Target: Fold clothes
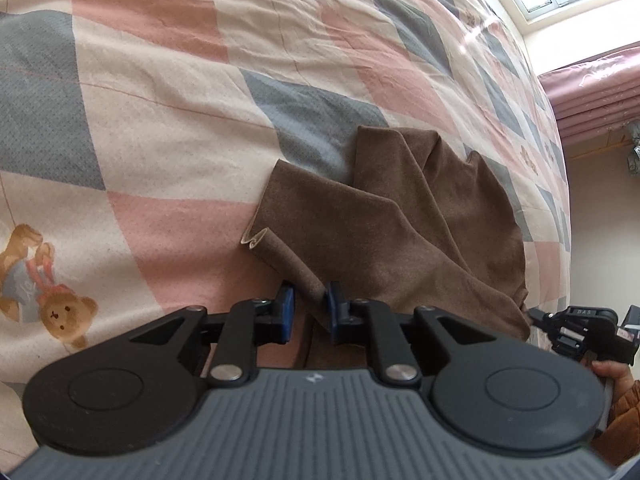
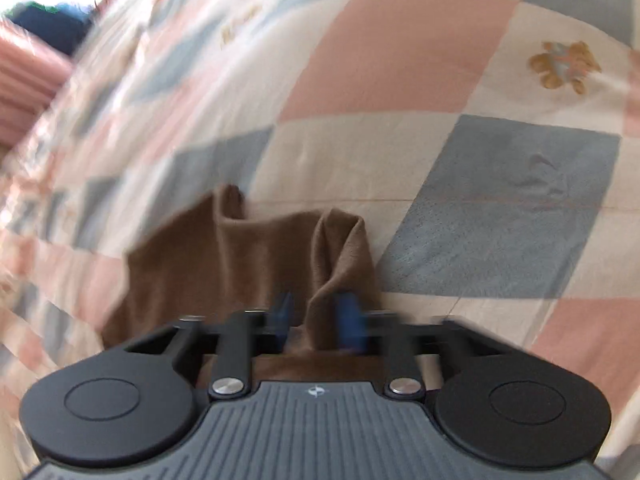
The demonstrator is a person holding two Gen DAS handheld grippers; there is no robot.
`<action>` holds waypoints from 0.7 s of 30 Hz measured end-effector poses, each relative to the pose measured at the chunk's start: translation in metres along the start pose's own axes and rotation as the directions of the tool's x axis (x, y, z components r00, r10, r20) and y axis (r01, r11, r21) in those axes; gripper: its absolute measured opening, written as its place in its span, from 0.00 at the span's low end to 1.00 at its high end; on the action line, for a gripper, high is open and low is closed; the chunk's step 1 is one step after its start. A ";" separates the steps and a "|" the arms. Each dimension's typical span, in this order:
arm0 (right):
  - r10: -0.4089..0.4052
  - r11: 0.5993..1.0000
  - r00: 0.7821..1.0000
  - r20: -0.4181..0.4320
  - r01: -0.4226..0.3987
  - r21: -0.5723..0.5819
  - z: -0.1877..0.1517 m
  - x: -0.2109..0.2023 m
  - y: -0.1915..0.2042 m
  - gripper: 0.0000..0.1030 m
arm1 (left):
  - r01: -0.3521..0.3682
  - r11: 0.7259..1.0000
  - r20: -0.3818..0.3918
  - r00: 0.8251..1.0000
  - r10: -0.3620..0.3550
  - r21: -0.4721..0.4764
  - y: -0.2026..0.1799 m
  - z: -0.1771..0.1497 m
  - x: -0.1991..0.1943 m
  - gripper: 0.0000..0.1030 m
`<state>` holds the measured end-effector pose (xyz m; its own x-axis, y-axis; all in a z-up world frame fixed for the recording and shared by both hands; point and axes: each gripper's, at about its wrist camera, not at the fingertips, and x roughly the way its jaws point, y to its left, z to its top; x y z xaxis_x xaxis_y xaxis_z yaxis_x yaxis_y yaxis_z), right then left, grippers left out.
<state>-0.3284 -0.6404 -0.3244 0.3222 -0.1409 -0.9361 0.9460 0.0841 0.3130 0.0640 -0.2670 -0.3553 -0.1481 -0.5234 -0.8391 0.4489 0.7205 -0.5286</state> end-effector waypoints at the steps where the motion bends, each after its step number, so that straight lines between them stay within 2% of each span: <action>1: -0.013 1.000 0.999 0.031 0.013 0.004 0.004 -0.004 -0.002 0.03 | -0.001 1.000 -0.001 1.000 0.001 0.000 0.001 0.000 0.001 0.12; 4: -0.035 0.997 0.996 0.086 0.029 0.074 0.013 -0.009 -0.021 0.03 | -0.016 1.000 -0.016 1.000 0.016 -0.001 0.004 -0.002 0.006 0.12; 6: -0.084 0.992 0.994 0.072 0.076 0.106 0.014 0.003 -0.034 0.03 | -0.017 1.000 -0.014 1.000 0.017 -0.006 0.004 -0.003 0.006 0.12; 7: -0.064 0.989 0.996 0.064 0.055 0.138 0.012 0.008 -0.044 0.06 | -0.021 1.000 -0.009 1.000 0.021 -0.008 0.004 -0.003 0.005 0.12; 8: -0.017 0.982 0.998 0.058 0.006 0.186 0.009 0.011 -0.055 0.19 | -0.021 1.000 -0.005 1.000 0.021 -0.010 0.004 -0.003 0.003 0.12; 9: 0.026 0.971 0.998 0.058 -0.039 0.235 0.004 0.009 -0.064 0.27 | -0.020 1.000 -0.002 1.000 0.020 -0.010 0.004 -0.003 0.001 0.12; 10: 0.050 0.969 0.995 0.089 -0.069 0.236 -0.002 0.002 -0.068 0.37 | -0.021 1.000 0.000 1.000 0.021 -0.009 0.004 -0.002 -0.002 0.12; 11: 0.071 0.968 0.990 0.123 -0.098 0.230 -0.008 -0.006 -0.072 0.37 | -0.021 1.000 0.003 1.000 0.021 -0.012 0.004 -0.002 -0.005 0.12; 13: 0.075 0.988 0.979 0.188 -0.098 0.116 -0.024 -0.030 -0.069 0.38 | -0.011 0.999 0.006 1.000 0.011 -0.035 0.007 -0.001 -0.011 0.14; 14: 0.086 0.995 0.977 0.197 -0.092 0.023 -0.036 -0.040 -0.065 0.38 | -0.004 0.999 0.007 1.000 0.005 -0.047 0.008 -0.001 -0.014 0.19; 16: 0.100 0.981 0.977 0.188 -0.064 -0.186 -0.062 -0.057 -0.052 0.37 | 0.005 0.998 0.011 1.000 -0.004 -0.065 0.009 -0.001 -0.019 0.21; 19: 0.074 0.886 0.987 0.143 0.002 -0.465 -0.108 -0.070 -0.032 0.36 | 0.007 0.998 0.010 1.000 -0.006 -0.066 0.009 -0.002 -0.020 0.21; 21: 0.002 0.814 0.992 0.129 0.073 -0.576 -0.134 -0.063 -0.021 0.36 | 0.004 0.998 0.004 1.000 -0.004 -0.063 0.008 -0.004 -0.018 0.21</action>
<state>-0.3730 -0.5013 -0.2929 0.3257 -0.2668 -0.9070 0.7738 0.6265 0.0936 0.0665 -0.2499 -0.3448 -0.1465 -0.5279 -0.8366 0.3919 0.7455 -0.5391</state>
